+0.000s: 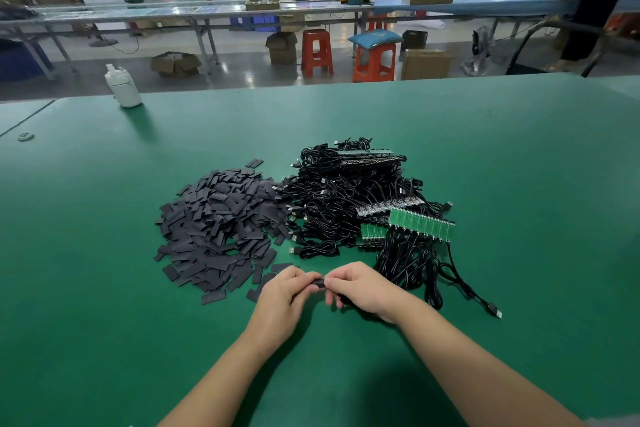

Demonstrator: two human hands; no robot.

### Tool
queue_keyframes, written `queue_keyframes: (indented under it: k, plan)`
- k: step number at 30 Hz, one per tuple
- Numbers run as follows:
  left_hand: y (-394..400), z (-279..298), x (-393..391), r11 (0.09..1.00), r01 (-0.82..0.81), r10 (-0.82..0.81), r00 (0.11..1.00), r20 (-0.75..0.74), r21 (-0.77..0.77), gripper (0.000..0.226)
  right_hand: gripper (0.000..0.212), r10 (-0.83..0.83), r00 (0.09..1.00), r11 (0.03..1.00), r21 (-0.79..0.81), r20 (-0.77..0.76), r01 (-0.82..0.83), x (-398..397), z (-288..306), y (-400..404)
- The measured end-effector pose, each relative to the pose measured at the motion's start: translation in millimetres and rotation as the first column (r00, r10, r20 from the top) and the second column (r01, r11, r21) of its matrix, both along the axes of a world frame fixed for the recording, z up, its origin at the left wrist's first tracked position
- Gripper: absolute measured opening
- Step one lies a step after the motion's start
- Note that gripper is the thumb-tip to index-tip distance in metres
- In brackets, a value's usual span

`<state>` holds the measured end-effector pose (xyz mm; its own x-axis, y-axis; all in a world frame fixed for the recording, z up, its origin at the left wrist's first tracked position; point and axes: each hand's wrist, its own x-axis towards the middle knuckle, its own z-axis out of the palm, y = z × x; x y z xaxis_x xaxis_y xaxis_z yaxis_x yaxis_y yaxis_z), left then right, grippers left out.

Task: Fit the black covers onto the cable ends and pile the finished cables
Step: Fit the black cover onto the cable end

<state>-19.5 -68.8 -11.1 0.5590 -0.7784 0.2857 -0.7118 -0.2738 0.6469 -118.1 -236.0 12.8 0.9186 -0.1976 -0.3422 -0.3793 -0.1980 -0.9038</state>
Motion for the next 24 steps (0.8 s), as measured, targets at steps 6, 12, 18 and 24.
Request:
queue_keyframes:
  k: [6,12,18,24]
  plan:
    - [0,0,3,1.0,-0.012,0.013,0.996,-0.083,0.013,0.022,0.025,0.014,1.0,0.999,0.047,0.014,-0.014,-2,-4,3]
    - [-9,-3,-4,0.962,-0.266,0.195,0.824,-0.533,-0.059,0.025,0.026,-0.157,0.987,0.966,0.209,0.022,0.149,3,-10,13]
    - [-9,-8,-5,0.959,-0.282,0.241,0.862,-0.445,-0.027,0.026,0.022,-0.19,0.982,0.946,0.27,0.014,0.179,3,-15,15]
    - [-7,-14,-4,0.96,-0.279,0.241,0.851,-0.466,-0.013,0.027,0.014,-0.201,0.979,0.925,0.333,0.025,0.181,3,-16,16]
